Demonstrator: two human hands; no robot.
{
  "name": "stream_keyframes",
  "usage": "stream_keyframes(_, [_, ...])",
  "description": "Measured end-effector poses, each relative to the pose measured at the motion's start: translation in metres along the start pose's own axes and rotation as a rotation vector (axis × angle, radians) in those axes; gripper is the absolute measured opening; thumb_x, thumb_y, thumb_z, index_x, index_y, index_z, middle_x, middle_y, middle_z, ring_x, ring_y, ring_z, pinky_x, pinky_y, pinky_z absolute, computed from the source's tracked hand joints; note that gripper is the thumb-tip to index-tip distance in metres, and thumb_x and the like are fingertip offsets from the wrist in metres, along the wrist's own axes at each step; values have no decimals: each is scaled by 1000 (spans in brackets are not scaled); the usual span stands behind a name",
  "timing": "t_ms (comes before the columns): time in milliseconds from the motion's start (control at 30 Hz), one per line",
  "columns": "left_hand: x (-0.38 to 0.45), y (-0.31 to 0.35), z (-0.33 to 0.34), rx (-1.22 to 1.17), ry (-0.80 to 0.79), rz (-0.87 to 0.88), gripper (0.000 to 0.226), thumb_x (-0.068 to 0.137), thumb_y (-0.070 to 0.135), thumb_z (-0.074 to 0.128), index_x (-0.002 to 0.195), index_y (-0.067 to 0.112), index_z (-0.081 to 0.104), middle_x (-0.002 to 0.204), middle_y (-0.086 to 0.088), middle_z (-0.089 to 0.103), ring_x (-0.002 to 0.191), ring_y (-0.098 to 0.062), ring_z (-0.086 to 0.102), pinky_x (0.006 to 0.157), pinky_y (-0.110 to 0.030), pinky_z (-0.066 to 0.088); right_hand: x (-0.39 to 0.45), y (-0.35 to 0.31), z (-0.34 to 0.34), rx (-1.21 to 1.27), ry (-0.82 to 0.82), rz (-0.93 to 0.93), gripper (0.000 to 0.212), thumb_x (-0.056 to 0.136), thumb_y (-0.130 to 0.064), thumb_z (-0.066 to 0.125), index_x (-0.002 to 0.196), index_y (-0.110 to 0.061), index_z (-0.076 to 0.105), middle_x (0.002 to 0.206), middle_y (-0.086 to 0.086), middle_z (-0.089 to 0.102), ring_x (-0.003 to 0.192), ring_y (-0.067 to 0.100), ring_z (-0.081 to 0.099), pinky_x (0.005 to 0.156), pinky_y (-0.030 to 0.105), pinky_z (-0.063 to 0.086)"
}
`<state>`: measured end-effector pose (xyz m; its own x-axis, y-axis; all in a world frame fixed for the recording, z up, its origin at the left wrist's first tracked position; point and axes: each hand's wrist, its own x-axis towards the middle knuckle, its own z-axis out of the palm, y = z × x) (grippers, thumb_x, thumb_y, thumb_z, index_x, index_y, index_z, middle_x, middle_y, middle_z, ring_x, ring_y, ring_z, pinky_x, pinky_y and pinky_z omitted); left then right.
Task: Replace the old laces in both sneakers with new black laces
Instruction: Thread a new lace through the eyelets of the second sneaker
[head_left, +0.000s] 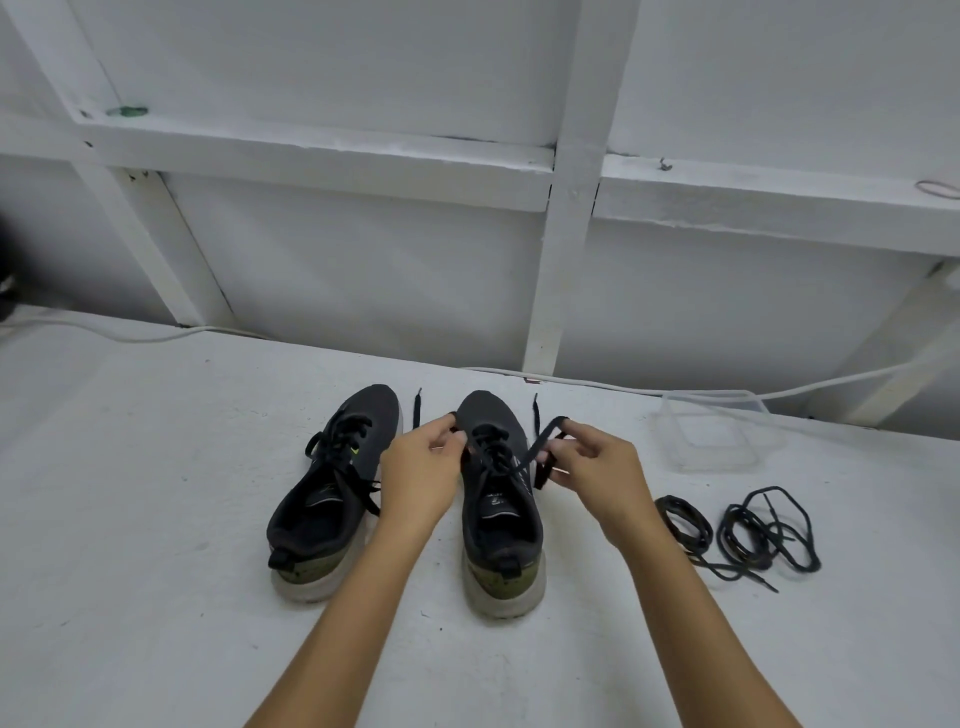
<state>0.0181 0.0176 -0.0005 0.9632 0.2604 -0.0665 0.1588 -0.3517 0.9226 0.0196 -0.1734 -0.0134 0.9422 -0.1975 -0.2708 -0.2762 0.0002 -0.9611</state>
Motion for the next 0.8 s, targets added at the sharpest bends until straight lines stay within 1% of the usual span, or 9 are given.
stream_keyframes(33, [-1,4,3,-29,-17,-3,31,95,22,64,126,19,69,94,12,73,85,4,66,90,-16,49,-1,-4,3,41,-14,17,41,94,-13,70,134,-7,62,94,6,78,89,15,76,83,29,62])
stream_keyframes(133, [-4,13,11,-22,-55,46,21,93,21,69,111,31,68,77,27,58,67,24,55,64,4,38,-2,-13,13,67,-37,2,48,89,-19,78,134,-11,63,97,5,79,92,16,76,83,29,62])
stream_keyframes(267, [-2,8,13,41,-92,111,43,92,15,70,134,20,62,81,28,57,66,26,55,64,6,36,0,-18,21,-28,-51,-32,39,93,-11,73,130,-19,64,88,4,78,83,21,76,83,40,63])
stream_keyframes(367, [1,2,11,64,-95,126,44,92,17,71,135,19,62,82,26,58,69,25,56,64,6,37,3,-15,25,-165,-13,-76,16,95,-7,67,103,-17,75,85,1,74,76,15,72,77,39,64])
stream_keyframes(467, [3,-1,9,65,-103,129,45,91,17,72,135,19,62,83,24,60,69,24,57,64,5,37,5,-11,22,-402,3,-99,24,95,-1,61,84,-18,74,83,2,73,63,10,68,62,23,59])
stream_keyframes(533, [5,-5,9,69,-99,119,44,90,17,72,133,19,63,82,23,62,68,22,57,63,5,37,4,-12,21,-567,-57,-77,25,96,-1,59,86,-18,74,84,-1,71,69,11,68,54,12,48])
stream_keyframes(633, [6,-7,9,79,-99,115,42,90,19,73,131,21,65,82,21,65,68,20,59,62,5,37,5,-12,20,-730,-106,-72,24,96,-1,58,99,-15,77,93,-1,66,81,17,68,68,18,51])
stream_keyframes(733, [7,-8,9,74,-98,110,41,89,18,73,129,21,66,80,21,65,68,19,60,62,4,38,7,-13,20,-827,-95,-87,25,92,3,56,96,-13,75,96,4,68,68,16,61,61,23,50])
stream_keyframes(800, [7,-8,9,76,-103,103,41,90,19,73,130,22,66,80,21,65,68,18,60,62,4,38,8,-14,19,-922,-111,-102,31,93,3,54,107,-14,77,107,9,70,68,18,59,62,25,47])
